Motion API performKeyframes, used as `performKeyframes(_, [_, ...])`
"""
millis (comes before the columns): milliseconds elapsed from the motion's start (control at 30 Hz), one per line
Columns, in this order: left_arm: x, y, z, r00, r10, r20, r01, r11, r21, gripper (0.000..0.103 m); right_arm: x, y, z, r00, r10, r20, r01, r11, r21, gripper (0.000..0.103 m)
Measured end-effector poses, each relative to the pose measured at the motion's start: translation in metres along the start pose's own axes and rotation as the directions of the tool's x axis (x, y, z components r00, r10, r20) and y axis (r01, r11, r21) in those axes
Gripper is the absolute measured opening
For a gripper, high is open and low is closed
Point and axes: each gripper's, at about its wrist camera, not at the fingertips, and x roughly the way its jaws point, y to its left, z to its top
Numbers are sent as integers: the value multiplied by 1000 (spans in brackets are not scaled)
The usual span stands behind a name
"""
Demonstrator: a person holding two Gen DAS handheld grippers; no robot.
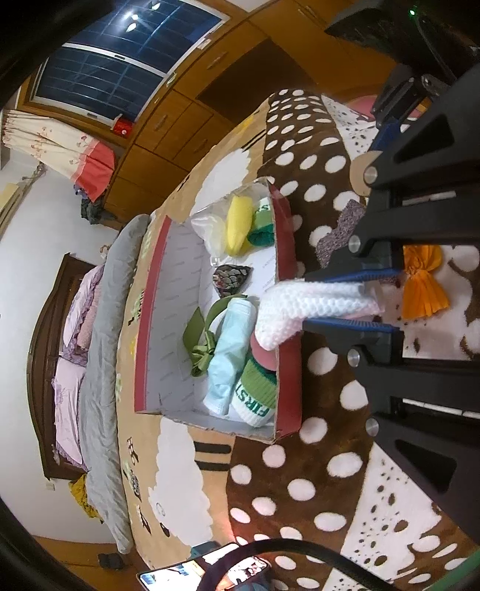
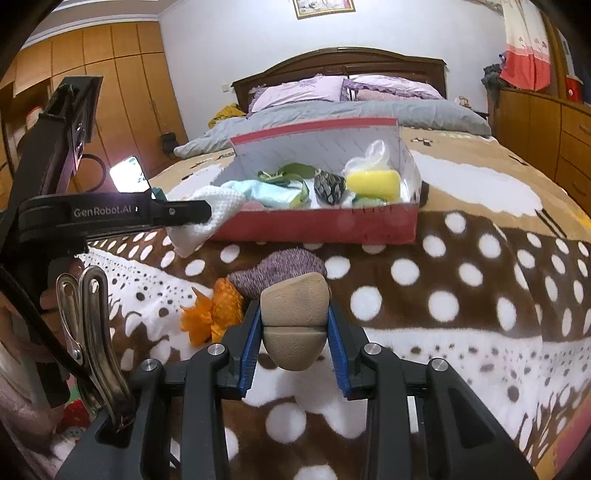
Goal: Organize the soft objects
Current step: 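Carry the white cloth and beige sponge into the shoebox and open both grippers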
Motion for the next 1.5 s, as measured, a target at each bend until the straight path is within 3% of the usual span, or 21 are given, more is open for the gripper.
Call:
performKeyframes(600, [5,5,31,996,73,59,-75,997,32,18,9,-1,53,998,5,55,-2,999,-46,35])
performKeyframes(967, [41,13,59,991,112,72,-116,992,47,18,38,-14,92,996,4,87,-3,1000,-15,35])
performKeyframes(1500, [95,30,68,981,187,52,-189,981,36,18,88,-24,102,999,-17,51,17,1000,3,35])
